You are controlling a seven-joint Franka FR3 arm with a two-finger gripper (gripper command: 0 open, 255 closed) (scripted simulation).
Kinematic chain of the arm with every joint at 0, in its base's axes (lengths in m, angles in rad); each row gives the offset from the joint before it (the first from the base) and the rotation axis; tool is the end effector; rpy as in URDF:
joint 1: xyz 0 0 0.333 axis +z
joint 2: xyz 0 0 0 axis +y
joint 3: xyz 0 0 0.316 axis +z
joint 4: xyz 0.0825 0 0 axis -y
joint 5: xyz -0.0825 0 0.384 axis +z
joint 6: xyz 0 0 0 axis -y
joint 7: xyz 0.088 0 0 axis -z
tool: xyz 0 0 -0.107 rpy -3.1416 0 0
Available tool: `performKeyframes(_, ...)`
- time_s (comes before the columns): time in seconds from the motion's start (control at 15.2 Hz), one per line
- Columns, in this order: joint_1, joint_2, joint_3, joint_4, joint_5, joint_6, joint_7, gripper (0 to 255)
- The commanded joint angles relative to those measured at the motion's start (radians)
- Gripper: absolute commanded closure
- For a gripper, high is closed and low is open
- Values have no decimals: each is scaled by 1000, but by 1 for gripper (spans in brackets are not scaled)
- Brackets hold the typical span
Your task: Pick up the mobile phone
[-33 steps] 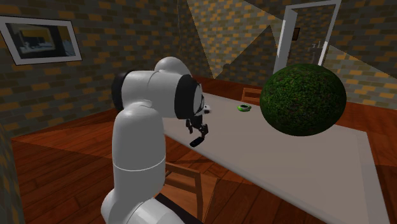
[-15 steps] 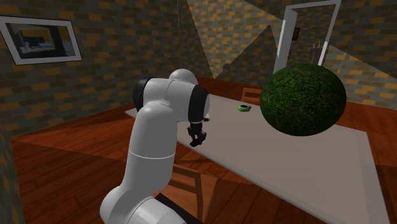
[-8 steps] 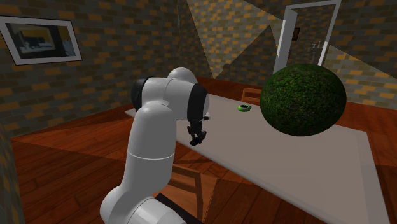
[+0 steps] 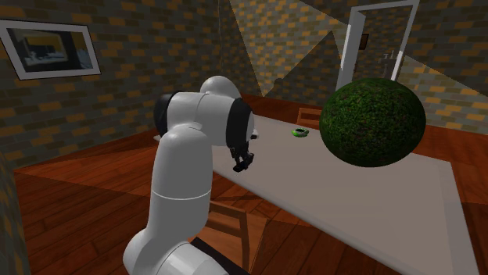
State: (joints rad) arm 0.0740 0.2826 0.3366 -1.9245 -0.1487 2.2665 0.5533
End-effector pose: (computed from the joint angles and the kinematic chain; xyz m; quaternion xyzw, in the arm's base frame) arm 0.5732 0.2344 0.3592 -0.9986 0.0338 -0.0407 0.0066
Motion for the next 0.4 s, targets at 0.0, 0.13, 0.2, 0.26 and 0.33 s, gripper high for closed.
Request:
performKeyframes(0.0, -2, -14, 2, 7, 7, -20, -6, 255)
performKeyframes(0.13, -4, -27, 5, 19, 14, -44, -11, 255)
performKeyframes(0.2, -5, -33, 6, 25, 17, -55, -13, 255)
performKeyframes(0.26, -5, -34, 6, 26, 18, -57, -13, 255)
performKeyframes(0.33, -5, -33, 6, 26, 18, -57, -13, 255)
